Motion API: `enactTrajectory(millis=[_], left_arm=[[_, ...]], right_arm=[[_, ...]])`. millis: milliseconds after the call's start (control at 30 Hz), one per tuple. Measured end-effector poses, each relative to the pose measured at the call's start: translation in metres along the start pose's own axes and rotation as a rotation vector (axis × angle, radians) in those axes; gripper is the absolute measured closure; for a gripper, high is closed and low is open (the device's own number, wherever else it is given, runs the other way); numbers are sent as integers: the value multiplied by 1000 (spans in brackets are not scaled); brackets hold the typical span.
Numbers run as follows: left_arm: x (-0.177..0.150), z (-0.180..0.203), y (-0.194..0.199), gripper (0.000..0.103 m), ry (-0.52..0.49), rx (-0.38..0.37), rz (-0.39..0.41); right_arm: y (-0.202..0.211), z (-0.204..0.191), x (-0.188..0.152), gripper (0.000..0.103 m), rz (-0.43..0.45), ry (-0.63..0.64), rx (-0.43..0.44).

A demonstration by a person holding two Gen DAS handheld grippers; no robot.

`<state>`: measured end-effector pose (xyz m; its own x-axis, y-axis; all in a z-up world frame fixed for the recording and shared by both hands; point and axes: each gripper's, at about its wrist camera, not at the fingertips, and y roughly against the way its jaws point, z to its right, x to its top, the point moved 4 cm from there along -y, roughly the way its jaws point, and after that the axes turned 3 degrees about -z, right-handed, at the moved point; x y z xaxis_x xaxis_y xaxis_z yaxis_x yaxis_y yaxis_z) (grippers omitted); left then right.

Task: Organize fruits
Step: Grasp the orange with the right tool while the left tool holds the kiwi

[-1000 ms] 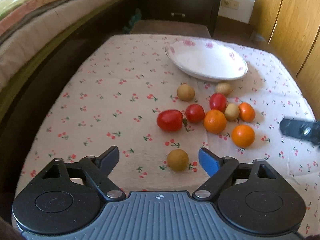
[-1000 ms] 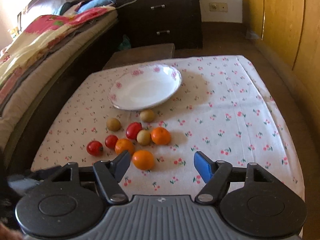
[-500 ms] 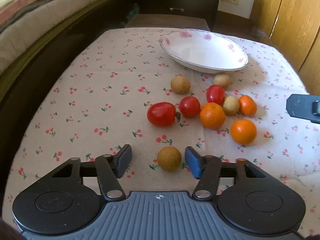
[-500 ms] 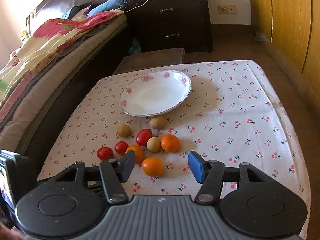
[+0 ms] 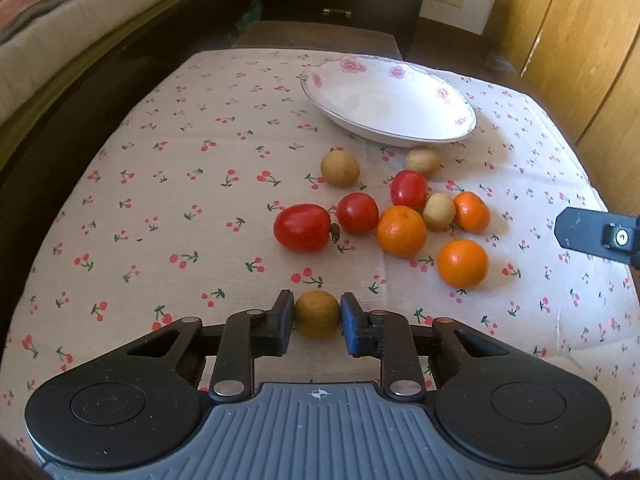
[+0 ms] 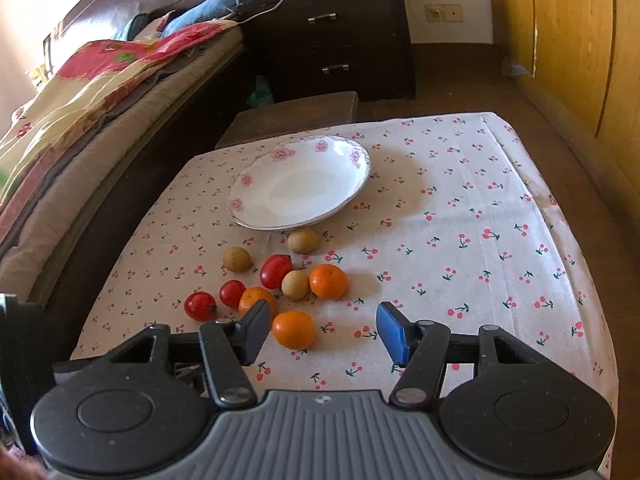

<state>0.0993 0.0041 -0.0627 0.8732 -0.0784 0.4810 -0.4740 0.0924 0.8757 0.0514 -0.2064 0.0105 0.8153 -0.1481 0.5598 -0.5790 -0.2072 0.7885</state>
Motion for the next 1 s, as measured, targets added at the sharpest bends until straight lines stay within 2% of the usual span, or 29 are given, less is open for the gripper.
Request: enactTrajectory(millis=[433,633,800,1000], left_arm=[[-5,-10,7,70,22,-64,16],[-8,-19,7,70,54,-105,7],[-8,-26,6,70,84,-127,2],[-7,-24,5,70,76,-126,4]], right_arm=[[-26,3,-5,44,-80,-70,11],[-42,-26,-8,46,-110,66,10],[-61,-30,-8,52,-157,92,17],[-78,-34,-10,64,-201,130,5]])
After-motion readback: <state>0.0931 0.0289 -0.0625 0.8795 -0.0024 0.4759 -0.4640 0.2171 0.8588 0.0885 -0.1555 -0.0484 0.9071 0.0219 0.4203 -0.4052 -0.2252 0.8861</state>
